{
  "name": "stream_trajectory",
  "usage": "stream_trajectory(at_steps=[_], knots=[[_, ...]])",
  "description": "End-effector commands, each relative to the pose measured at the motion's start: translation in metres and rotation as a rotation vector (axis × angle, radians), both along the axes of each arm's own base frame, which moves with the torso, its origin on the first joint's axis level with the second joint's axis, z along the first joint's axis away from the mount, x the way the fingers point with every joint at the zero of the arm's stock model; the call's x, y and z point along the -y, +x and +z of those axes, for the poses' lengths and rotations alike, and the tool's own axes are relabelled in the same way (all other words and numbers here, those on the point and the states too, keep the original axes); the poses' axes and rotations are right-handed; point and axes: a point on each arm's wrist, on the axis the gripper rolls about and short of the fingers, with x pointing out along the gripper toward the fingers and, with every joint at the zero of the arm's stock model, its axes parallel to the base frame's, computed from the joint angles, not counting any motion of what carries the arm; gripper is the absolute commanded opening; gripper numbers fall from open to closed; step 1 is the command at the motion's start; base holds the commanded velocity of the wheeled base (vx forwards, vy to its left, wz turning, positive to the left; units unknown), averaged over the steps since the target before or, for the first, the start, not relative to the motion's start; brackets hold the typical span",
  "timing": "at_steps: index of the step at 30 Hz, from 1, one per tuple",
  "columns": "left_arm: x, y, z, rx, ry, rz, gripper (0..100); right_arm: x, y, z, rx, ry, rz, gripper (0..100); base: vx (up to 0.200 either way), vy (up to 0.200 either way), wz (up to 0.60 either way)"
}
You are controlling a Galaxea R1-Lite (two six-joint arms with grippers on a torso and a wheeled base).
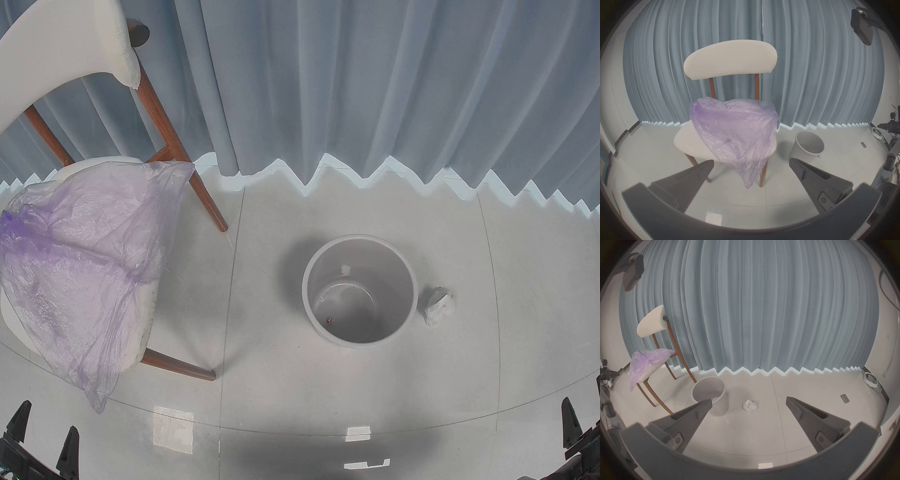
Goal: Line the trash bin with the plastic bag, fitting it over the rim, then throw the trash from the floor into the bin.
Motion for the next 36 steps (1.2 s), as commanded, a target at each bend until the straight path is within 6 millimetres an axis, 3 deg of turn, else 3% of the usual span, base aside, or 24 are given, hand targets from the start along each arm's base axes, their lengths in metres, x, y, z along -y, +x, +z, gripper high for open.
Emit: stream_trajectory(at_steps=[1,12,15,19,24,31,36], knots=[[0.000,0.000,-0.005,0.001,0.002,-0.001,100,0.000,0.000,-0.005,0.000,0.000,0.001,100,0.000,0.000,0.00],[0.000,0.000,-0.005,0.001,0.002,-0.006,100,0.000,0.000,-0.005,0.000,0.000,-0.001,100,0.000,0.000,0.00],[0.001,-0.013,0.044,0.412,0.021,-0.012,100,0.000,0.000,-0.005,0.000,-0.001,0.001,100,0.000,0.000,0.00],[0.001,-0.016,0.051,0.462,0.147,-0.003,100,0.000,0.000,-0.005,0.000,-0.003,0.002,100,0.000,0.000,0.00],[0.001,-0.019,0.057,0.442,0.130,-0.014,100,0.000,0.000,-0.005,0.000,-0.003,0.002,100,0.000,0.000,0.00],[-0.003,-0.023,0.114,0.245,-0.024,-0.127,100,0.000,0.000,-0.005,0.000,-0.003,0.001,100,0.000,0.000,0.00],[-0.003,0.005,0.139,0.107,-0.045,-0.175,100,0.000,0.000,-0.005,0.000,-0.003,0.002,100,0.000,0.000,0.00]])
